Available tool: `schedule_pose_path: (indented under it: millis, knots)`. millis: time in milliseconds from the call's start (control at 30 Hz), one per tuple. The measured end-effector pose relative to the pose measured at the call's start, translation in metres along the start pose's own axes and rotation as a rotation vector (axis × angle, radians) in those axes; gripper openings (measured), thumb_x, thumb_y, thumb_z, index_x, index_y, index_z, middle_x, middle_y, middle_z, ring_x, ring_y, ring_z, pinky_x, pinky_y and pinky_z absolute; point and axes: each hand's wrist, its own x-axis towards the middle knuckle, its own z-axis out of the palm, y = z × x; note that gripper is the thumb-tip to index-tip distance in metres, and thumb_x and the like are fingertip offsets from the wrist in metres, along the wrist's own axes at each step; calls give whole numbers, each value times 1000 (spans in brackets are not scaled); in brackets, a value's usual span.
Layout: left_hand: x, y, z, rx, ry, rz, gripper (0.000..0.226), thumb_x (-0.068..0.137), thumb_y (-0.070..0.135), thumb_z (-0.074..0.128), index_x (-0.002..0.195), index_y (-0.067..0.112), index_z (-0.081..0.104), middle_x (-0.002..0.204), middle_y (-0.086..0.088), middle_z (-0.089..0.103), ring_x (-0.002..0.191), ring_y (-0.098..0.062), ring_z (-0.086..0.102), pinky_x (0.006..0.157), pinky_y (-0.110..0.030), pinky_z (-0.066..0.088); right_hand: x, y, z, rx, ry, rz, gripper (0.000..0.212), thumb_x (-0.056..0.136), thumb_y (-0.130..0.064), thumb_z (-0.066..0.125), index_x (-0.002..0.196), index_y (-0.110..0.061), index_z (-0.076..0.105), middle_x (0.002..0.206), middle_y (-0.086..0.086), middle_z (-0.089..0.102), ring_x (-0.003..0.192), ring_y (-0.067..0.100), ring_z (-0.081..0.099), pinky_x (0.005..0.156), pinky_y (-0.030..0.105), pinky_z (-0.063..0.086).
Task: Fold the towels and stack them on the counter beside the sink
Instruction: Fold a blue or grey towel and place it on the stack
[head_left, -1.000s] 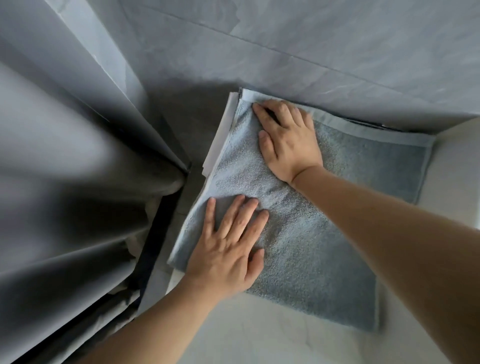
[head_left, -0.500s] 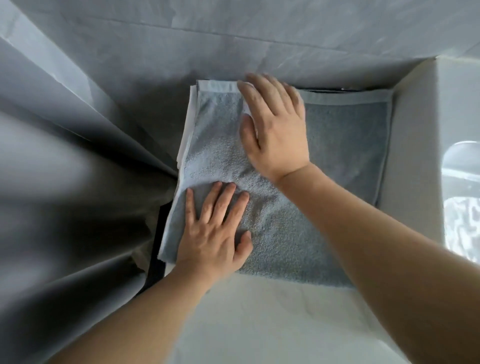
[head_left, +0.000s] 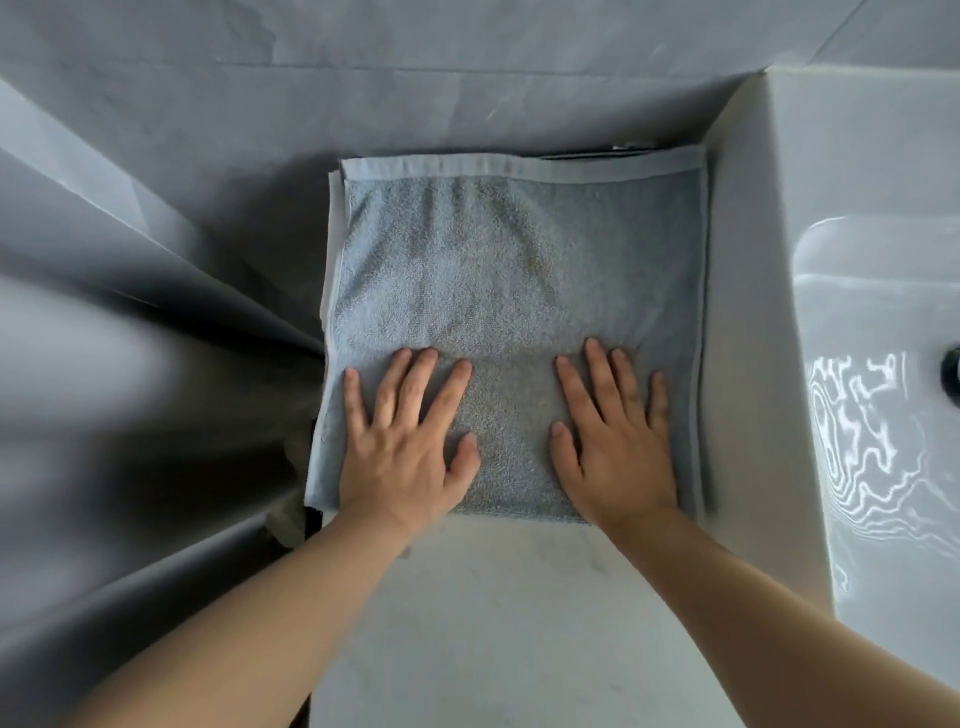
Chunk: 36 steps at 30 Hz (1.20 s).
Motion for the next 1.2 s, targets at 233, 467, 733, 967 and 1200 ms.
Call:
schedule_pose_path:
  millis: [233, 467, 733, 967, 1200]
  knots:
    - [0, 2, -2, 21, -20, 1, 71, 84, 51, 46, 151, 27, 39, 155, -7, 35, 146, -30, 29, 115, -68, 12, 0, 3, 4, -7, 37, -14, 65, 91, -44, 34, 152, -23, 28, 162, 3, 17, 149, 26, 14, 117, 59, 8]
    - [-3, 4, -16, 3, -43, 18, 71, 88, 53, 44, 151, 20, 39, 150, -10, 39, 141, -32, 33, 115, -67, 13, -10, 1, -14, 75, -11, -21, 66, 92, -47, 32, 152, -19, 29, 161, 4, 18, 148, 26, 17, 118, 55, 9]
    - [-59, -6, -39, 24, -138, 234, 67, 73, 22, 60, 139, 13, 50, 139, -6, 49, 123, -30, 49, 104, -42, 42, -69, 0, -37, -184, -305, -157, 78, 78, -40, 55, 149, -26, 27, 150, 3, 30, 135, 27, 31, 108, 48, 29]
    - [-36, 0, -51, 227, -200, 55, 48, 86, 5, 56, 131, 19, 45, 130, -4, 44, 115, -26, 48, 92, -34, 44, -45, 9, -64, -507, -413, -140, 43, 87, -17, 55, 127, -17, 40, 121, 6, 51, 108, 25, 52, 91, 37, 35]
    - [-5, -34, -101, -328, -66, -429, 6, 81, 16, 56, 87, 16, 57, 89, -8, 65, 85, -35, 59, 69, -37, 45, 18, 6, -136, -846, -377, -195, 18, 89, -26, 53, 103, -27, 65, 92, -7, 64, 92, 20, 54, 82, 38, 31]
